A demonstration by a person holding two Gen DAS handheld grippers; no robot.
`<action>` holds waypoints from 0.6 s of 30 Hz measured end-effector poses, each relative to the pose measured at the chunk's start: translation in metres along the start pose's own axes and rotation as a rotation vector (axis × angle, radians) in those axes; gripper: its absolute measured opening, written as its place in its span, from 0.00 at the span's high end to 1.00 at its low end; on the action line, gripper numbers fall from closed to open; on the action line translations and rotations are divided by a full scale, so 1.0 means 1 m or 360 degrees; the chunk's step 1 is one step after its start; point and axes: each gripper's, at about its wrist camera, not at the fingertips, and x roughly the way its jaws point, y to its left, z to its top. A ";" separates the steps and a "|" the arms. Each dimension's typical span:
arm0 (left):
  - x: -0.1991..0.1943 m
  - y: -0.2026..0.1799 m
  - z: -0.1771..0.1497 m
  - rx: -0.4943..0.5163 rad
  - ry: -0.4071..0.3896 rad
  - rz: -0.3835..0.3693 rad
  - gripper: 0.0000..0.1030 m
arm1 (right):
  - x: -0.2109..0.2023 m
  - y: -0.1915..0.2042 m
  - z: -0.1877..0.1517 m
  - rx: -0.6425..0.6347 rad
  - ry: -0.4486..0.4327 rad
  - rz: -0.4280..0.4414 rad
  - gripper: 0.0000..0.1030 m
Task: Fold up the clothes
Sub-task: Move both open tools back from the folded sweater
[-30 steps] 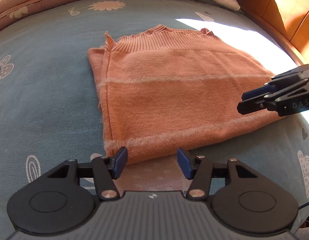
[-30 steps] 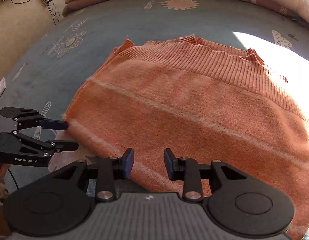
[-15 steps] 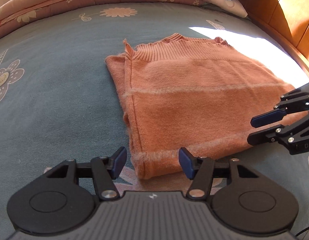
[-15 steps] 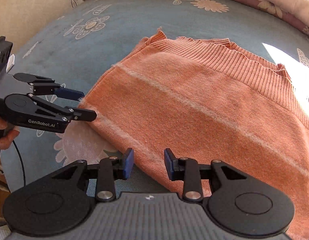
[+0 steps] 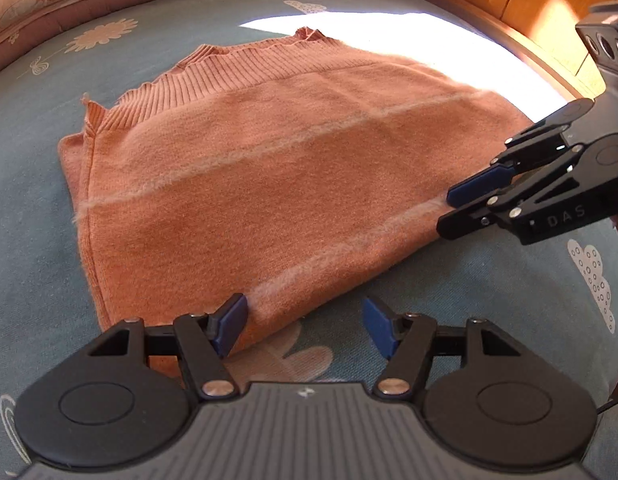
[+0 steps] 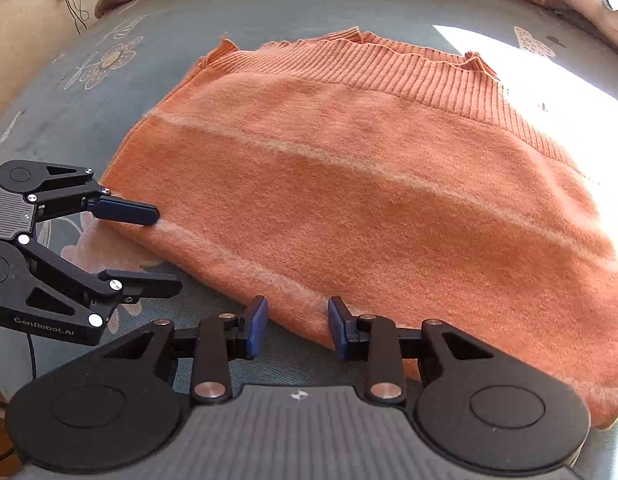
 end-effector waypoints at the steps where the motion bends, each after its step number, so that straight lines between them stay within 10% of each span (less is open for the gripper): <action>1: -0.003 0.002 -0.003 -0.0001 0.0020 0.0011 0.38 | -0.003 -0.008 -0.004 0.0047 0.0014 -0.0016 0.63; 18: 0.014 -0.035 0.016 0.0222 0.0059 -0.0006 0.37 | -0.032 -0.089 -0.029 0.0542 -0.0054 -0.0129 0.63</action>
